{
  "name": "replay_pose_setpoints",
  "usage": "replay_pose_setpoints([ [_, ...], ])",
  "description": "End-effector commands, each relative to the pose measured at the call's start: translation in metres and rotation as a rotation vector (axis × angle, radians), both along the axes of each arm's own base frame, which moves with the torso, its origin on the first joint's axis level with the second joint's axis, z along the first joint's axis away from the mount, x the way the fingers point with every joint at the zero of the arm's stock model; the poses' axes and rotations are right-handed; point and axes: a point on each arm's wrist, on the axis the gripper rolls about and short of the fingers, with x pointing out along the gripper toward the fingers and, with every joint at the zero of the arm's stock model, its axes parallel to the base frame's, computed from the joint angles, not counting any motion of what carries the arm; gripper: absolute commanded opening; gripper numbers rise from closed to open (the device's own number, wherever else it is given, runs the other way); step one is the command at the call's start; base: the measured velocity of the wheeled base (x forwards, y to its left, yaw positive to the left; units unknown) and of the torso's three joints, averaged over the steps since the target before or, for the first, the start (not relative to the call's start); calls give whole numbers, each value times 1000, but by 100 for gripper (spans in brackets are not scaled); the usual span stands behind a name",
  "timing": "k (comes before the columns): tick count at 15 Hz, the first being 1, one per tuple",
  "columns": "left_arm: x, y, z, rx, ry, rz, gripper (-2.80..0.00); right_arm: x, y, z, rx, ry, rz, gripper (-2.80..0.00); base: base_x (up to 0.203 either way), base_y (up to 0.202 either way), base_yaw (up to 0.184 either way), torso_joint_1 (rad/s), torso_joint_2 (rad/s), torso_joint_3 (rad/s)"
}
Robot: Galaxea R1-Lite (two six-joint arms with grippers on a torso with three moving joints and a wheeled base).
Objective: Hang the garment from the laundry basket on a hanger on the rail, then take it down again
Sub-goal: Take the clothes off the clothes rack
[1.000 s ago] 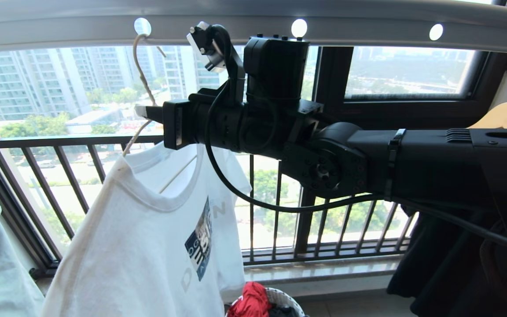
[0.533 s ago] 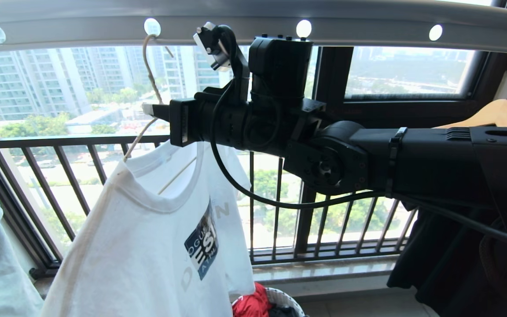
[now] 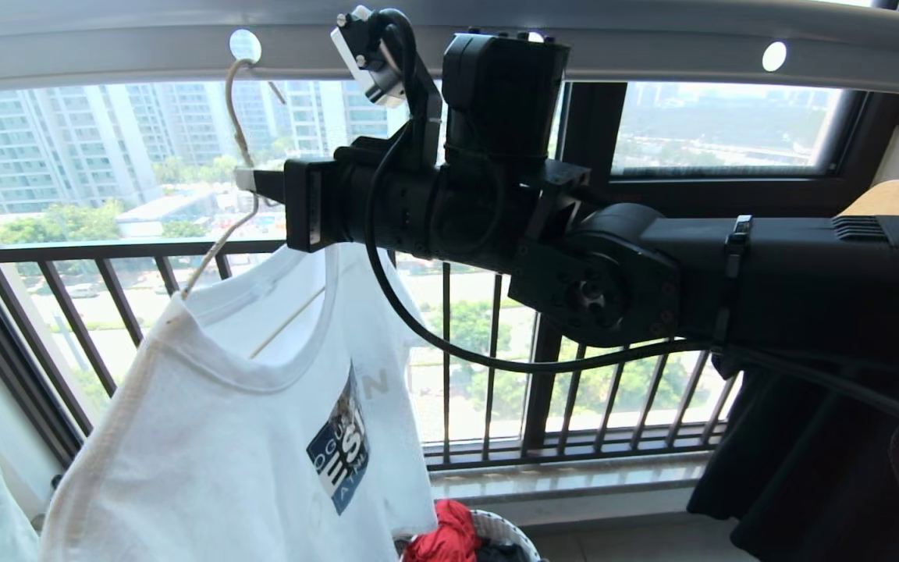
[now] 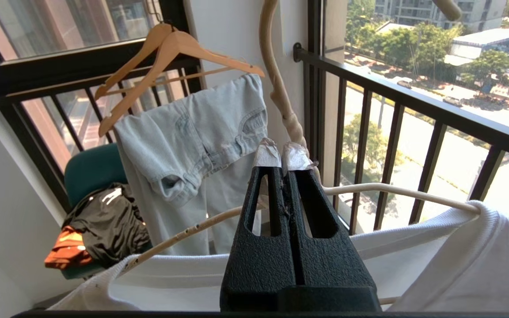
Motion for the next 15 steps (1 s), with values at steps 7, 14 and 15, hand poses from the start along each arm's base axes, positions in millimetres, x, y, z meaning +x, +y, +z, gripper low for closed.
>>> replay_pose_setpoints([
  [7,10,1,21,-26,11,10,-280,-50,-32,45,-14,3,-49,-280,0,0,0,0,0,0],
  [14,0,0,35,-84,4,52,0,-80,-80,44,-134,106,-179,-280,0,0,0,0,0,0],
  [15,-4,-1,39,-83,-9,51,0,-78,-85,42,-141,113,-210,-280,0,0,0,0,0,0],
])
